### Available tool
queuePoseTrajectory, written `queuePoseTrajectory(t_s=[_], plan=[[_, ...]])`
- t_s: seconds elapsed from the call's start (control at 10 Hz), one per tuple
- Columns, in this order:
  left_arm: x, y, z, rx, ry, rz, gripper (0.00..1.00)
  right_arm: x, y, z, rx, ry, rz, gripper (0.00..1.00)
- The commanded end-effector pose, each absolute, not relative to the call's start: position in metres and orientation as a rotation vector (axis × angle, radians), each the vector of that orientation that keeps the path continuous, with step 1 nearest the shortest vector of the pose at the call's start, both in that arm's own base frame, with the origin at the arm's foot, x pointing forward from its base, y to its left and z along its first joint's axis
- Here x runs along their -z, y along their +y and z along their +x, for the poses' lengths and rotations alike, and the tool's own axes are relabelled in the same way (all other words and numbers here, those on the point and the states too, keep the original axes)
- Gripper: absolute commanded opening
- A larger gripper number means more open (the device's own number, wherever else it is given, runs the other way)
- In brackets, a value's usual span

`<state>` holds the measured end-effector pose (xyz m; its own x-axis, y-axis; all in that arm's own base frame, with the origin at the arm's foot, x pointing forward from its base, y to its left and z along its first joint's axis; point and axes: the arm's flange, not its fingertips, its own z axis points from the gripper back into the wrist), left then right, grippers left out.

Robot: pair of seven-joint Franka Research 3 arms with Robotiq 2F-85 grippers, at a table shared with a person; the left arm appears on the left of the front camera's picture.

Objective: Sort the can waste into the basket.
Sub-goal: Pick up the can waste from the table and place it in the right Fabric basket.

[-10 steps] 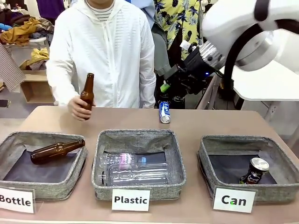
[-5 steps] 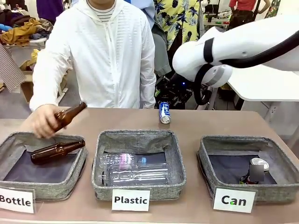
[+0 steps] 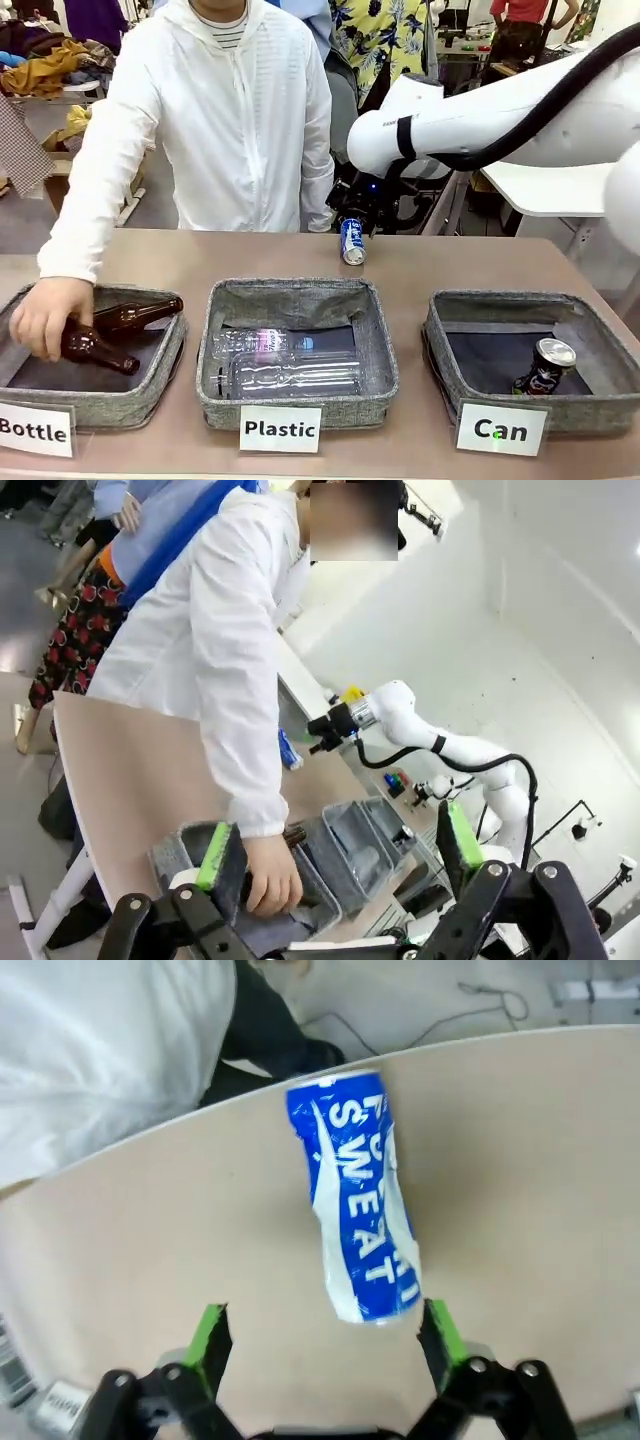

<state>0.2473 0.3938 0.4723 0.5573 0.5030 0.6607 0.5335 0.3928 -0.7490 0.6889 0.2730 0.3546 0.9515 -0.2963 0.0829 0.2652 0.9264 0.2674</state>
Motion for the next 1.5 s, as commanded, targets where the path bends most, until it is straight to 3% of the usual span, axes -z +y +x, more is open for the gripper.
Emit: queuePoseTrajectory(t_s=[0.0,0.6,0.7,0.9,1.0,1.1,1.2,1.4], plan=[[-0.474,0.394,0.249,0.050,-1.067,-1.263,1.00,-0.347,0.288,0.720,0.329,-0.111,0.183,1.00],[-0.476,0.367,0.275,0.114,-0.987,-1.280,1.00,-0.322,0.283,0.742,0.340,-0.105,0.167,1.00],[-0.476,0.358,0.281,0.132,-0.961,-1.281,1.00,-0.321,0.280,0.739,0.337,-0.075,0.163,0.41],[-0.476,0.348,0.289,0.158,-0.929,-1.288,1.00,-0.310,0.279,0.739,0.335,-0.064,0.150,0.41],[-0.476,0.344,0.292,0.169,-0.910,-1.281,1.00,-0.305,0.280,0.739,0.333,-0.049,0.145,0.36],[-0.477,0.335,0.297,0.183,-0.890,-1.271,1.00,-0.302,0.280,0.739,0.333,-0.043,0.146,0.25],[-0.479,0.321,0.303,0.219,-0.859,-1.271,1.00,-0.302,0.279,0.739,0.335,-0.039,0.147,0.00],[-0.480,0.277,0.313,0.298,-0.766,-1.198,1.00,-0.309,0.271,0.732,0.335,-0.046,0.170,0.00]])
